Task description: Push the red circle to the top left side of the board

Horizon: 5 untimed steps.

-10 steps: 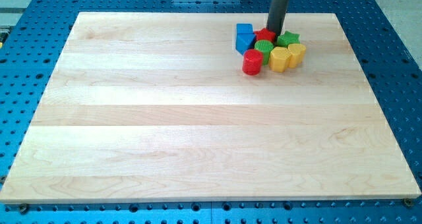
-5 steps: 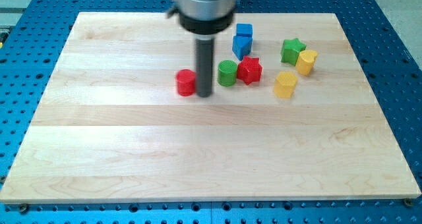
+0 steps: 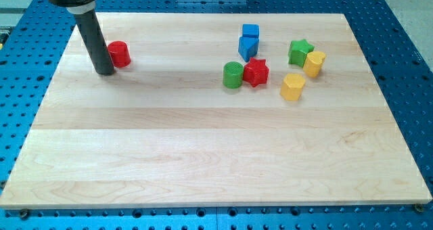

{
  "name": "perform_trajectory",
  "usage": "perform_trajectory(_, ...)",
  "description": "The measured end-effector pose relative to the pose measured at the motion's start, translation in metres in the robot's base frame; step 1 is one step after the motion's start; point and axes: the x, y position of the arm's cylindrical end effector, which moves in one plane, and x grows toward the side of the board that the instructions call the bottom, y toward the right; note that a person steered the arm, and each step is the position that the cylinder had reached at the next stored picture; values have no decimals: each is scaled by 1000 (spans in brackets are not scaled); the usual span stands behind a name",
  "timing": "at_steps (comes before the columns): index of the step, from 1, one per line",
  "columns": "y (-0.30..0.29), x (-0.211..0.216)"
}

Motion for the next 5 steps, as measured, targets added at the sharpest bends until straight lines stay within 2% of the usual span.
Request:
perform_trajectory(1,-15,50)
perform_trajectory(3,-36,-49)
perform_trajectory(4,-39,23)
perform_trajectory(5,3,48)
